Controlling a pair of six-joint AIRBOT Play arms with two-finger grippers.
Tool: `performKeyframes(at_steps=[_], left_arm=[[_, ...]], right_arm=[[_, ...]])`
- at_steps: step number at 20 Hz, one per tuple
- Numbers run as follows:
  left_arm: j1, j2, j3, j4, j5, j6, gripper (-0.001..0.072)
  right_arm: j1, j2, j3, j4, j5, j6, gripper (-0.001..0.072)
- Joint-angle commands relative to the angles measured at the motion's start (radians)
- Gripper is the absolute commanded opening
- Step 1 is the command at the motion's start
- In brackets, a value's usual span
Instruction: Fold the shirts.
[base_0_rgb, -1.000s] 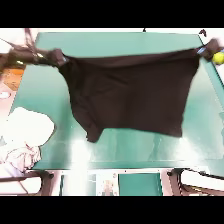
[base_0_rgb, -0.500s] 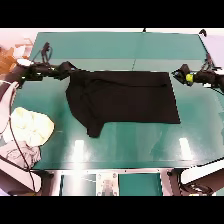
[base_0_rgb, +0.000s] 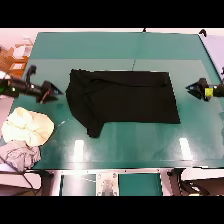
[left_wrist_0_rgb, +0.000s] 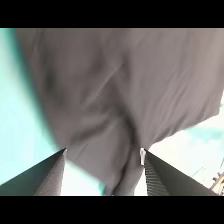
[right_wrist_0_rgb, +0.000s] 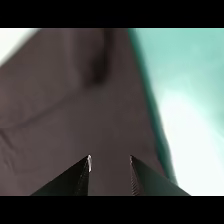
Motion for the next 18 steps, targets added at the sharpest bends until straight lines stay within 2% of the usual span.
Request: performKeyframes(at_steps=[1, 5, 8, 10, 12, 13, 14, 16, 17, 18], left_arm=[[0.013, 0.108, -0.28, 0.024, 0.082, 0.018, 0.0546], [-0.069, 0.103, -0.42, -0.094, 0.253, 0.089, 0.0545], [-0.174, 0.081, -0.418, -0.142, 0.403, 0.094, 0.0543], [-0.195, 0.05, -0.415, -0.215, 0.474, 0.112, 0.0528], [-0.195, 0.024, -0.415, -0.297, 0.463, 0.169, 0.0314], [-0.195, 0.025, -0.412, -0.328, 0.44, 0.212, 0.0156], [-0.195, 0.025, -0.399, -0.322, 0.416, 0.219, 0.0034], [-0.183, 0.026, -0.362, -0.29, 0.355, 0.216, 0.0033], [-0.171, 0.026, -0.342, -0.278, 0.311, 0.216, 0.0033], [-0.156, 0.026, -0.325, -0.255, 0.275, 0.213, 0.0033]], right_arm=[[-0.093, 0.077, -0.148, -0.012, 0.003, -0.036, 0.0292], [-0.111, 0.083, -0.214, -0.011, 0.003, -0.057, 0.0292], [-0.111, 0.083, -0.238, -0.008, 0.005, -0.063, 0.0296], [-0.114, 0.084, -0.245, -0.008, 0.023, -0.063, 0.0364], [-0.114, 0.088, -0.253, -0.008, 0.043, -0.056, 0.0363], [-0.114, 0.093, -0.259, -0.008, 0.054, -0.05, 0.0364], [-0.121, 0.106, -0.273, -0.016, 0.06, -0.029, 0.0366], [-0.156, 0.143, -0.309, -0.057, 0.063, 0.022, 0.0405], [-0.187, 0.167, -0.332, -0.11, 0.064, 0.066, 0.0446], [-0.217, 0.187, -0.364, -0.143, 0.063, 0.095, 0.053]])
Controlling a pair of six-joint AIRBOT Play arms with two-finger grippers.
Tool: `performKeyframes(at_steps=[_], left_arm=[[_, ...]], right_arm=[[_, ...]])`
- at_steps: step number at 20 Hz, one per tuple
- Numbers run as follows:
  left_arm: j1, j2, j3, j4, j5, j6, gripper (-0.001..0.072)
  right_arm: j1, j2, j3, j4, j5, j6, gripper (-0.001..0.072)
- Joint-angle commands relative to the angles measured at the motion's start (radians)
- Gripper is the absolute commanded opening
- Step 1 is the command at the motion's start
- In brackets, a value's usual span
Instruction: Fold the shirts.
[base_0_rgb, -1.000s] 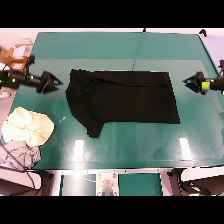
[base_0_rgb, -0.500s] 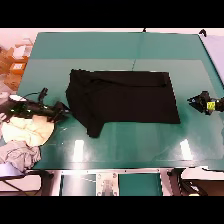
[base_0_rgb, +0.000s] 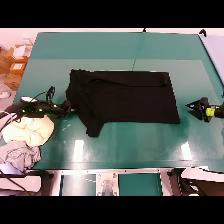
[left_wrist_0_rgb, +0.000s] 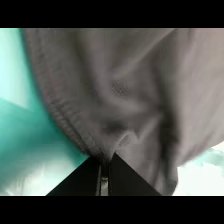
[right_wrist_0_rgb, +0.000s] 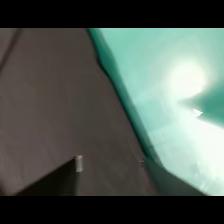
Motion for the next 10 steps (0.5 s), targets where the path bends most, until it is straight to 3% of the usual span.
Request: performKeyframes(at_steps=[1, 4, 9, 10], left_arm=[[0.036, -0.004, 0.052, 0.047, -0.128, -0.007, 0.0033], [0.075, -0.004, 0.07, 0.126, -0.177, -0.039, 0.0032], [0.076, -0.004, 0.072, 0.125, -0.181, -0.038, 0.0033], [0.076, -0.004, 0.072, 0.125, -0.181, -0.038, 0.0033]], right_arm=[[-0.078, 0.058, -0.096, -0.081, 0.008, 0.09, 0.0541], [-0.072, 0.054, -0.218, -0.023, -0.036, 0.067, 0.0541], [0.068, -0.002, -0.281, 0.113, -0.18, 0.013, 0.0528], [0.092, -0.01, -0.281, 0.157, -0.208, -0.005, 0.049]])
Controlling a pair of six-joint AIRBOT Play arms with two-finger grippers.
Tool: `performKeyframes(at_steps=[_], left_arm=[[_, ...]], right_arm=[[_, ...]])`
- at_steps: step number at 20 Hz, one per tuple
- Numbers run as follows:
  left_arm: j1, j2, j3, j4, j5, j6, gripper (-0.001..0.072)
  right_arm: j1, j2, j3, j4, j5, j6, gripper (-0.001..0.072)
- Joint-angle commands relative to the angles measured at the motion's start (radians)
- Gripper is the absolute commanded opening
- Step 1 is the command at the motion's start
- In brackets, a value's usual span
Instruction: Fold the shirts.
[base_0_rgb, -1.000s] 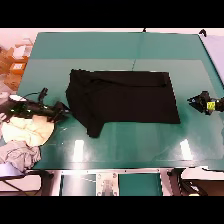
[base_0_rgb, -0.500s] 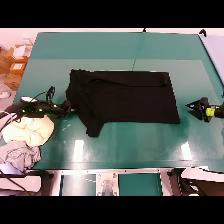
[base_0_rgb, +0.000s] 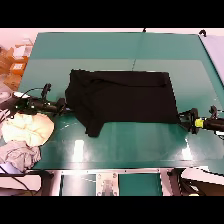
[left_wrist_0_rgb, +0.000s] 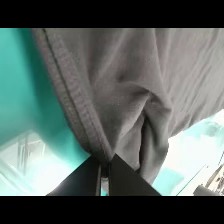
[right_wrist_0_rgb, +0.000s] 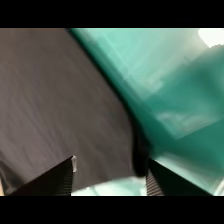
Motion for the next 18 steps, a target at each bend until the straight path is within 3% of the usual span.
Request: performKeyframes(at_steps=[1, 2, 4, 6, 10, 13, 18], left_arm=[[0.005, -0.001, 0.004, 0.009, -0.014, -0.003, 0.0033], [0.005, -0.001, 0.004, 0.009, -0.016, -0.003, 0.0033], [0.005, 0.0, 0.015, 0.01, -0.032, 0.0, 0.0033], [0.005, 0.005, 0.076, 0.008, -0.086, 0.001, 0.0032], [0.005, 0.15, 0.274, 0.008, -0.161, -0.048, 0.0032], [0.005, 0.344, 0.49, 0.008, -0.161, -0.083, 0.0032], [0.005, 0.592, 0.966, 0.01, -0.066, -0.083, 0.0032]], right_arm=[[0.081, -0.031, -0.028, 0.118, -0.13, -0.053, 0.042], [0.091, -0.032, -0.026, 0.134, -0.143, -0.054, 0.0363], [0.094, -0.032, -0.004, 0.134, -0.11, -0.073, 0.0153], [0.094, -0.016, 0.034, 0.134, -0.051, -0.074, 0.002], [0.094, 0.094, 0.228, 0.196, 0.098, -0.049, 0.0018], [0.094, 0.222, 0.501, 0.308, 0.178, -0.015, 0.0018], [0.093, 0.393, 1.054, 0.391, 0.124, 0.0, 0.0017]])
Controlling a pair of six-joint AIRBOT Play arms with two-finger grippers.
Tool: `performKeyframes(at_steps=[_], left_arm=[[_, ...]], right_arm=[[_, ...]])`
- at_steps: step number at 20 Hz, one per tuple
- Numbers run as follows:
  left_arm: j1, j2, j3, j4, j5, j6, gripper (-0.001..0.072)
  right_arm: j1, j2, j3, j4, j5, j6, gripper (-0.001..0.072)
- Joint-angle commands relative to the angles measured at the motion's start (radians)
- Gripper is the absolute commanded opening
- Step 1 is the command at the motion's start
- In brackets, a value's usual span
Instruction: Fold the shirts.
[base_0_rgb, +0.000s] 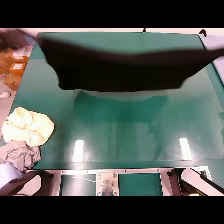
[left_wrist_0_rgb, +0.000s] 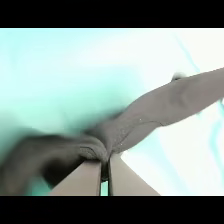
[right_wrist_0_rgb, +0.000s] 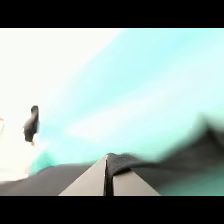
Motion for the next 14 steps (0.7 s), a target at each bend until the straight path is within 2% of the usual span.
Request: performKeyframes(at_steps=[1, 4, 8, 11, 14], left_arm=[[0.001, 0.152, 0.325, 0.005, 0.084, -0.01, 0.0032], [0.001, 0.181, 0.515, 0.07, 0.115, -0.02, 0.0032], [0.001, 0.19, 0.506, 0.134, 0.073, -0.087, 0.0032], [0.001, 0.19, 0.369, 0.178, 0.101, -0.089, 0.0032], [0.001, 0.145, 0.18, 0.166, 0.103, -0.08, 0.0033]], right_arm=[[0.0, 0.115, 0.38, 0.047, -0.066, 0.013, 0.0017], [0.0, 0.182, 0.574, -0.066, -0.169, 0.014, 0.0017], [0.002, 0.231, 0.593, -0.229, -0.167, 0.02, 0.0017], [0.003, 0.209, 0.489, -0.236, -0.166, 0.019, 0.0018], [0.057, 0.163, 0.258, -0.238, -0.167, 0.003, 0.0018]])
